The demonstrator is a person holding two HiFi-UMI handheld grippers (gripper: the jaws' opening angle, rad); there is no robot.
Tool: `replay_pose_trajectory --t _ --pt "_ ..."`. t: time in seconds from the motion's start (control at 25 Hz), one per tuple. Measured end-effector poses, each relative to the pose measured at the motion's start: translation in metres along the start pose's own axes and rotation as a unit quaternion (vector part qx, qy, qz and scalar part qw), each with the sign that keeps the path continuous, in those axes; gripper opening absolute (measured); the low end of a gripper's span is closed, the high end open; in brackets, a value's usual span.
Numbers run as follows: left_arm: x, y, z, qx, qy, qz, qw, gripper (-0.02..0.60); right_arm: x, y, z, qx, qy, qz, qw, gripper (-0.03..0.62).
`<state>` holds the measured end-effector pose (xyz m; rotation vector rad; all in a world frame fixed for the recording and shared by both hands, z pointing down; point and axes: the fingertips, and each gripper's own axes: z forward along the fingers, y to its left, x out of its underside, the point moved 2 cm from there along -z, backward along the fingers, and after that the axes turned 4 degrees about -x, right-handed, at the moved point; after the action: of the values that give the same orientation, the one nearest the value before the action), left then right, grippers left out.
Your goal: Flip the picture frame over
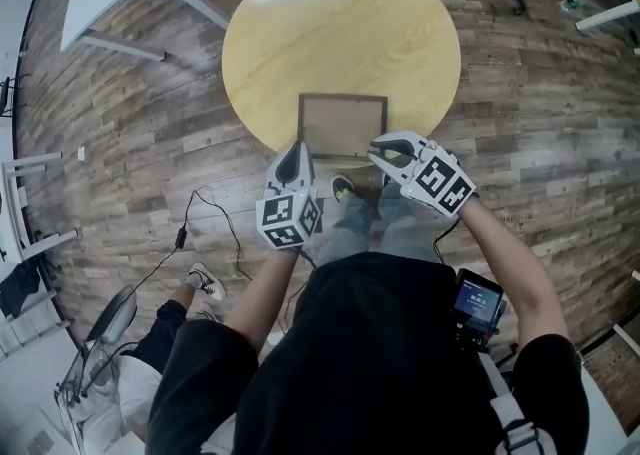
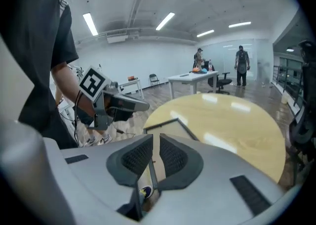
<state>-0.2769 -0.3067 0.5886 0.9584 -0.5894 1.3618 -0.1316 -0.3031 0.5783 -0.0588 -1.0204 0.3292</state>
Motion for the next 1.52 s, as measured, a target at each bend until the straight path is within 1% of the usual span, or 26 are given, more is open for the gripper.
replay_pose_trajectory --t 0.08,0.16,0.28,0.36,0.44,0.56,0.68,0.8,0.88,0.96,1.08,1.2,1.52 --pt "-0.025 -0.016 -0.01 0.029 -0.021 0.006 0.9994 0.029 -0.04 0.004 -0.021 0.023 -0.042 -0.013 0.999 0.046" --pt "-0.059 -0.034 -0.022 0.055 -0.048 0.018 0.9972 0.029 -0.082 0.005 -0.045 0.047 -0.087 -0.025 0.995 0.038" --pt "-0.108 -0.062 -0.039 0.072 -0.094 0.05 0.9917 0.029 -0.132 0.003 -0.088 0.079 -0.148 -0.032 0.985 0.028" --pt "-0.137 -0.08 -0.052 0.075 -0.122 0.062 0.9877 0.028 -0.156 0.005 -0.119 0.1 -0.174 -0.034 0.979 0.025" --pt "-0.163 -0.097 -0.065 0.088 -0.146 0.063 0.9833 0.028 -0.176 0.007 -0.151 0.13 -0.196 -0.035 0.971 0.023" --pt "-0.193 -0.114 -0.085 0.107 -0.184 0.061 0.9752 0.028 -0.197 0.008 -0.195 0.185 -0.232 -0.025 0.955 0.025" --pt "-0.21 -0.126 -0.102 0.113 -0.205 0.066 0.97 0.029 -0.201 0.005 -0.23 0.234 -0.253 -0.011 0.939 0.025" --pt "-0.214 -0.135 -0.11 0.121 -0.208 0.072 0.9678 0.029 -0.195 0.001 -0.258 0.275 -0.265 0.011 0.924 0.025" --pt "-0.213 -0.139 -0.112 0.125 -0.206 0.071 0.9679 0.029 -0.192 0.0 -0.271 0.288 -0.274 0.026 0.917 0.025" --pt "-0.213 -0.143 -0.115 0.13 -0.203 0.068 0.9681 0.029 -0.19 0.0 -0.278 0.295 -0.281 0.035 0.912 0.025" --pt "-0.213 -0.149 -0.119 0.136 -0.203 0.072 0.967 0.029 -0.186 0.002 -0.279 0.297 -0.279 0.036 0.912 0.025" --pt "-0.215 -0.151 -0.123 0.139 -0.204 0.066 0.9669 0.029 -0.184 0.006 -0.275 0.291 -0.278 0.037 0.915 0.025" --pt "-0.218 -0.161 -0.13 0.151 -0.2 0.06 0.9661 0.028 -0.184 0.007 -0.28 0.294 -0.267 0.031 0.917 0.025"
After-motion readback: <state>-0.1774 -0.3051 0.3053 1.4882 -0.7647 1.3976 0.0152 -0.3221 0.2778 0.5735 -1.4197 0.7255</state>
